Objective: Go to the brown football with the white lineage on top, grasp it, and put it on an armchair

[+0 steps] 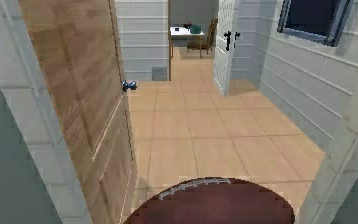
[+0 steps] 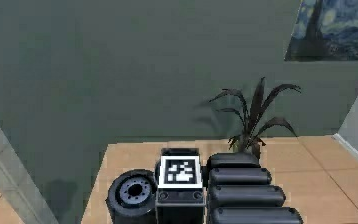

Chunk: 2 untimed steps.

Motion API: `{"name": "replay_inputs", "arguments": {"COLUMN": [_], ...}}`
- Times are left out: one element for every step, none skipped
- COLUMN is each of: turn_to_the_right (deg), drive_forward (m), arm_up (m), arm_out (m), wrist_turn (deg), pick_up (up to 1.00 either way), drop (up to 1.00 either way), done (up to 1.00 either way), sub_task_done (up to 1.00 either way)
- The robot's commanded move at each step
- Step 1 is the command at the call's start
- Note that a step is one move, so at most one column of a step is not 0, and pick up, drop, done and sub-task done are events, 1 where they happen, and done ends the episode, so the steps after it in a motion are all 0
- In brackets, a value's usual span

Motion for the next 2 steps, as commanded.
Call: {"name": "replay_inputs", "arguments": {"turn_to_the_right": [0.0,3.0], "drive_forward": [0.4,0.0], "arm_up": [0.0,0.0], "arm_out": [0.0,0.0], "wrist_turn": [0.0,0.0], "pick_up": [0.0,0.0], "drop": [0.0,0.0], "done": [0.0,0.0], "sub_task_done": [0.0,0.0]}}
